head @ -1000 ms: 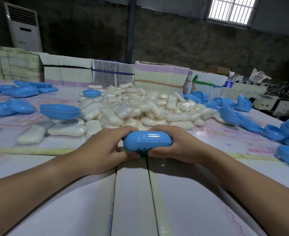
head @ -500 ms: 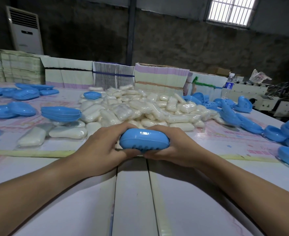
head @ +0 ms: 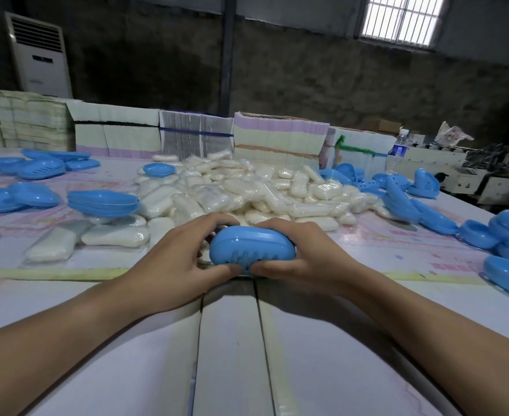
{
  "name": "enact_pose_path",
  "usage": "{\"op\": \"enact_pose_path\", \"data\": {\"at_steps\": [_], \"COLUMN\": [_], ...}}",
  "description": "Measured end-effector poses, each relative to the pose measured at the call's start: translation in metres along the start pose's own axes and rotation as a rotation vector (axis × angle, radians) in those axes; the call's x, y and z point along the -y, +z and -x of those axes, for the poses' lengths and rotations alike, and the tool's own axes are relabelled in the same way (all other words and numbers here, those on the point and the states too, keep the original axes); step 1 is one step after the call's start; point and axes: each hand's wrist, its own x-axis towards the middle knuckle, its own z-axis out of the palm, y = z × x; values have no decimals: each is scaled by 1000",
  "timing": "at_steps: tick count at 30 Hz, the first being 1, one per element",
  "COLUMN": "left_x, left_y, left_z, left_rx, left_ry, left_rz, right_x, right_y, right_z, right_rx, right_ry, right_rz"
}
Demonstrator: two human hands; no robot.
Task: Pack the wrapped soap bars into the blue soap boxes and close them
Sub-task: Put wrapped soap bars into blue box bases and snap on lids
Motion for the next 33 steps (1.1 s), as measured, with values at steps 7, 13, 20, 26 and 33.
{"op": "enact_pose_path", "data": {"at_steps": [7, 13, 20, 26, 33], "left_x": [2, 2, 6, 13, 27], "left_y": [-3, -3, 1, -1, 3], "left_z": [1, 3, 2, 2, 3], "left_rx": [-8, -47, -1, -81, -42], "left_ry": [-15, 118, 132, -10, -96], "left_rz": [91, 43, 50, 105, 77], "right_x": [-2, 0, 1, -3, -37], "right_y": [3, 5, 4, -12, -76], "right_z": [0, 0, -1, 7, 33], "right_rx": [2, 184, 195, 32, -138], "right_ry": [-14, -32, 16, 137, 371], "right_rz": [-165, -320, -191, -148, 80]}}
